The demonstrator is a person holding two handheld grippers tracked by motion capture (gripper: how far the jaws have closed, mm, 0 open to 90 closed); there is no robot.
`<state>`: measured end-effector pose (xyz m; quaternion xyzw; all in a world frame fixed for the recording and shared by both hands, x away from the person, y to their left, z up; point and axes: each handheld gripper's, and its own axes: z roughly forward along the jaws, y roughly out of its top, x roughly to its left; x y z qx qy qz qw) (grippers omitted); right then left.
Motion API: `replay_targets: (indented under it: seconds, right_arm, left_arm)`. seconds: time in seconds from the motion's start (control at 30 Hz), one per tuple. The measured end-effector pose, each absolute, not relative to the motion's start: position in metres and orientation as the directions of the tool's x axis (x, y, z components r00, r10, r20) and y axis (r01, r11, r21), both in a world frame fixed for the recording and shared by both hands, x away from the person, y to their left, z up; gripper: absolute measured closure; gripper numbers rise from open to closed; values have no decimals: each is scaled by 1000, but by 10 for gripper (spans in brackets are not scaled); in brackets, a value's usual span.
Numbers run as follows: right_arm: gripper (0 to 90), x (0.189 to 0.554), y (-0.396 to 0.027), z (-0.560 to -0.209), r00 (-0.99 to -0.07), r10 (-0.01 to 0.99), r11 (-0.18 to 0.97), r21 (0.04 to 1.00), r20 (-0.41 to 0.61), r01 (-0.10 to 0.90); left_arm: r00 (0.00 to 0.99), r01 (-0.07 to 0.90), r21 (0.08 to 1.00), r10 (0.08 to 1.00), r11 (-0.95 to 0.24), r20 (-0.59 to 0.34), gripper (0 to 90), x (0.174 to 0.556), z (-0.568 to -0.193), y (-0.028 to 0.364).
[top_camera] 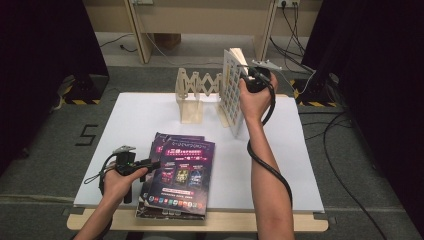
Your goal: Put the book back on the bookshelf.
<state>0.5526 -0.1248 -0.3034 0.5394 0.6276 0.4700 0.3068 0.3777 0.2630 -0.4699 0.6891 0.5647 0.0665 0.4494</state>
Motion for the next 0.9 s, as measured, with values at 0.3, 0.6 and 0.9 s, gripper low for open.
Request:
replay_targets:
  seconds: [0.3,0.6,0.9]
  right_arm:
    - [744,561,-125,-315,-212,970,-29,926,116,377]
    - [736,560,-127,-318,-211,972,-18,930,102,366]
    - [685,554,-129,-317,-214,973,0,920,91,392]
  left_arm:
    - [353,718,695,839,40,-414,476,378,-471,264]
    - [360,722,691,837,31,-413,476,377,-472,261]
    - [360,721,693,838,28,-409,476,377,-472,261]
